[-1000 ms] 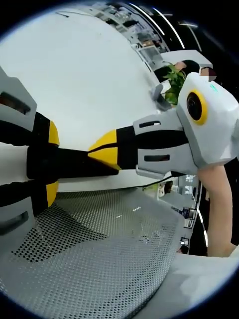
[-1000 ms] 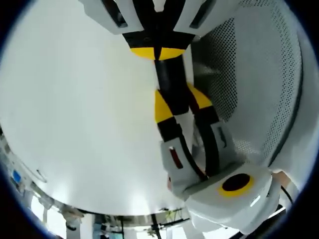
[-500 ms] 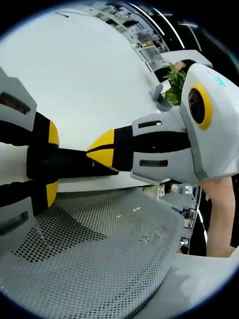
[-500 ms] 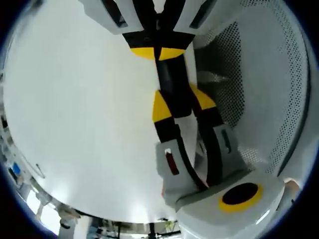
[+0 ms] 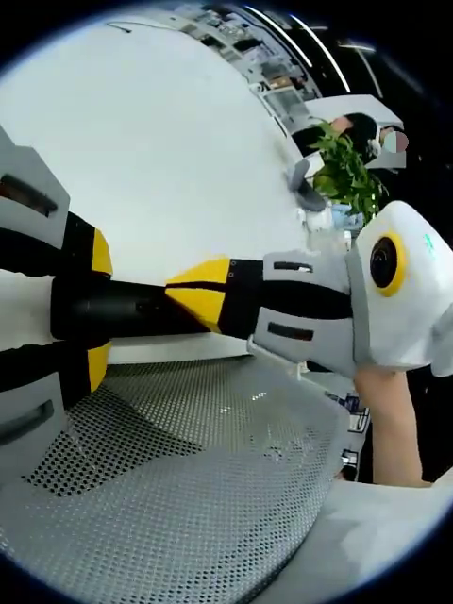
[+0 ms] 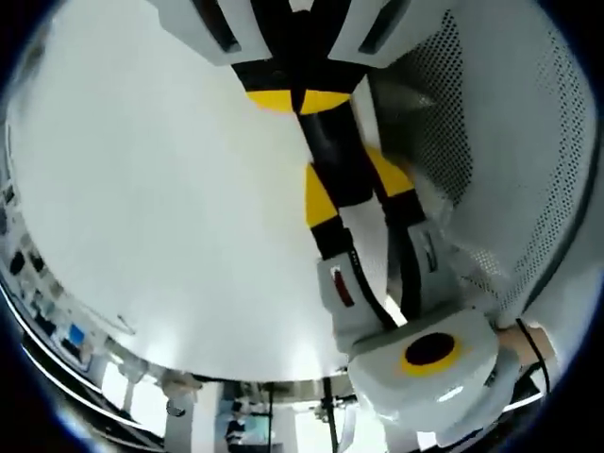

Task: Press the specified remote control buttons in sequence, fully releasing each button before pressing the next.

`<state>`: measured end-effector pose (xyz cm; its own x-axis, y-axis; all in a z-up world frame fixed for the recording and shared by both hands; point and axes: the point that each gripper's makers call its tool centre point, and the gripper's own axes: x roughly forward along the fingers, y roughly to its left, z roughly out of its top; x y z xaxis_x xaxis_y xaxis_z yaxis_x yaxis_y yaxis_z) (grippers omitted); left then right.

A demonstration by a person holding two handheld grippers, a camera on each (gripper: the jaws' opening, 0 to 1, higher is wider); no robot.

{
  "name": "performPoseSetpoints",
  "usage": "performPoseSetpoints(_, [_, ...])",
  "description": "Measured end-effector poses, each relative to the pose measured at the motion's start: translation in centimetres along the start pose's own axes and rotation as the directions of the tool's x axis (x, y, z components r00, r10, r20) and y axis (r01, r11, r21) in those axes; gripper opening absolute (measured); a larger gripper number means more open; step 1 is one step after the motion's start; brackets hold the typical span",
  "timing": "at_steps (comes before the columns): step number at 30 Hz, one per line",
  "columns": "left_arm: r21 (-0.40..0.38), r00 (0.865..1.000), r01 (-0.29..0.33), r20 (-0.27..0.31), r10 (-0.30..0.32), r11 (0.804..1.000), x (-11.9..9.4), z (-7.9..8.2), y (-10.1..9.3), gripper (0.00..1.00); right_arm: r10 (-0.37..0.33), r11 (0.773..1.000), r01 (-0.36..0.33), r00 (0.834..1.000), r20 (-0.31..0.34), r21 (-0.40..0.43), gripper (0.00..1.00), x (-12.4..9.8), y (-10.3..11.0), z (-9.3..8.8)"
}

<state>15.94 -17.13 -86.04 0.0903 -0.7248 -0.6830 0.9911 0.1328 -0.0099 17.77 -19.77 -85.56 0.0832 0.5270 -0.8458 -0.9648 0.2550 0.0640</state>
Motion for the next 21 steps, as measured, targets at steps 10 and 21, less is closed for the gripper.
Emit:
performPoseSetpoints(10, [0.001, 1.000, 0.007, 0.006, -0.007, 1.000, 0.2, 0.1, -0.1, 0.24, -0.036, 0.993, 0.038, 0.999, 0.021, -0.111, 0.00, -0.5, 0.9, -0.1])
performPoseSetpoints(21, [0.002, 1.000, 0.008, 0.007, -0.008, 1.000, 0.2, 0.1, -0.1, 0.25, 0.034, 0.994, -0.030, 0.999, 0.036, -0.106, 0.00, 0.0, 2.2, 0.5])
